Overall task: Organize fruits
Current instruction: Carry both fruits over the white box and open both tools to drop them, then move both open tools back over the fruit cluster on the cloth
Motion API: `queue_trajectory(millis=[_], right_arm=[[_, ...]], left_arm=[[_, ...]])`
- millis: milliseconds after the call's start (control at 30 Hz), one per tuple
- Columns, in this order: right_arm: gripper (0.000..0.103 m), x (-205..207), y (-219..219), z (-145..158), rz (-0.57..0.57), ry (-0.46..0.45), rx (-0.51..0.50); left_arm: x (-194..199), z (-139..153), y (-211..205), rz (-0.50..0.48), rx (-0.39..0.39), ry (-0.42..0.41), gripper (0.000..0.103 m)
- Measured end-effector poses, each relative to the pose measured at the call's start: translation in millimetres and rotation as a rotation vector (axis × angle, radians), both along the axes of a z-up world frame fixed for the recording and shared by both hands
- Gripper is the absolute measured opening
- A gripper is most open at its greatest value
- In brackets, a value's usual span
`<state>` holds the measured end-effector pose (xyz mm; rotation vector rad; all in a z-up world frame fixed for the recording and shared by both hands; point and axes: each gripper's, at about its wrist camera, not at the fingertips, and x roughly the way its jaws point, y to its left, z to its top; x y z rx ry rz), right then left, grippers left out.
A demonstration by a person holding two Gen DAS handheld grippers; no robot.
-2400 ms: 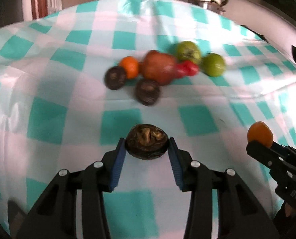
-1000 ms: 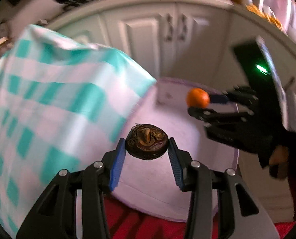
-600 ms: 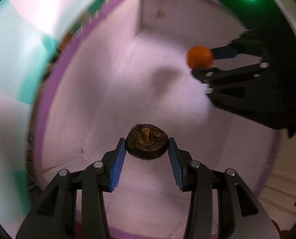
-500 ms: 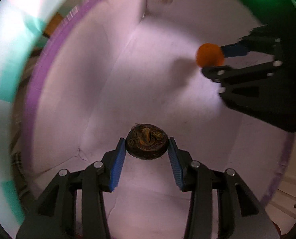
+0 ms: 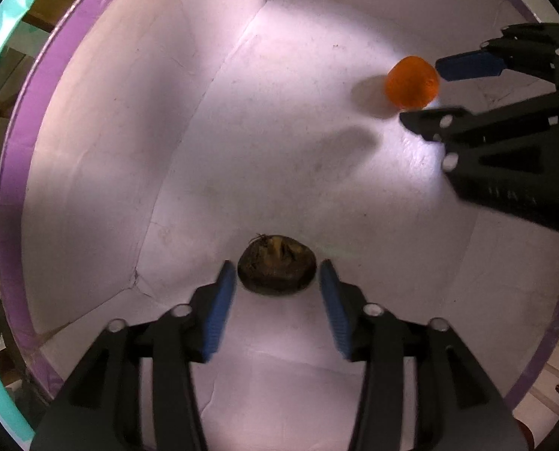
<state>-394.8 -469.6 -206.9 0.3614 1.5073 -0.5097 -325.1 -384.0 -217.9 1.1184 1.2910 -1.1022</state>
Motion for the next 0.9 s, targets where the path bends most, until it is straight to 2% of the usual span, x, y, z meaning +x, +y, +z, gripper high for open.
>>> queue_trajectory(millis=[67, 133, 200, 267, 333, 367, 400, 433, 467, 500, 567, 600, 633, 667, 733, 767, 800, 833, 867, 900], right_arm=[[0.068, -6, 0, 12, -0.021, -0.034, -0.019], [0.068, -18, -1, 32, -0.073, -0.084, -0.041], [0.074, -34, -2, 61, -0.141, -0.165, -0.084], [0.083, -53, 0, 101, -0.219, -0.283, -0.166], [0.087, -60, 5, 140, -0.262, -0.412, -0.240], [0.087, -56, 12, 163, -0.267, -0.492, -0.267], [0.087, -51, 19, 187, -0.257, -0.583, -0.287], [0.087, -43, 27, 211, -0.234, -0.676, -0.300], [0.087, -36, 40, 234, -0.197, -0.774, -0.308], [0.087, -34, 48, 248, -0.165, -0.847, -0.311], [0.087, -6, 80, 284, -0.094, -1.015, -0.317], [0.087, 14, 96, 296, -0.060, -1.081, -0.300], [0.087, 28, 101, 306, -0.037, -1.100, -0.269], [0.087, 55, 113, 309, 0.006, -1.100, -0.202], [0.087, 98, 136, 308, 0.076, -1.078, -0.087], [0.087, 121, 149, 306, 0.109, -1.057, -0.062], [0.087, 140, 160, 302, 0.148, -1.029, -0.054], [0.087, 171, 178, 294, 0.214, -0.970, -0.060], [0.087, 186, 192, 286, 0.245, -0.933, -0.077], [0.087, 205, 210, 279, 0.271, -0.891, -0.104]], left_arm=[[3, 14, 3, 0.000, -0.054, 0.015, 0.069], [4, 30, 8, -0.008, -0.110, -0.015, 0.069], [0, 62, 20, -0.049, -0.212, -0.037, 0.069], [-5, 101, 36, -0.077, -0.370, -0.051, 0.069], [-6, 158, 65, -0.094, -0.586, -0.071, 0.076], [-3, 177, 77, -0.084, -0.659, -0.083, 0.084], [-2, 208, 94, -0.046, -0.782, -0.113, 0.087], [9, 234, 116, 0.003, -0.884, -0.139, 0.096], [20, 252, 134, 0.047, -0.951, -0.160, 0.102], [30, 274, 161, 0.121, -1.046, -0.199, 0.102], [47, 296, 191, 0.238, -1.148, -0.265, 0.102], [68, 309, 210, 0.311, -1.159, -0.302, 0.102], [88, 319, 212, 0.372, -1.154, -0.321, 0.102], [113, 327, 227, 0.433, -1.146, -0.335, 0.102], [160, 327, 264, 0.598, -1.126, -0.416, 0.102], [187, 326, 286, 0.693, -1.113, -0.480, 0.102], [207, 324, 299, 0.747, -1.095, -0.525, 0.102], [231, 326, 308, 0.814, -1.057, -0.583, 0.102], [255, 319, 319, 0.884, -1.015, -0.628, 0.102], [293, 304, 336, 0.996, -0.958, -0.652, 0.102]])
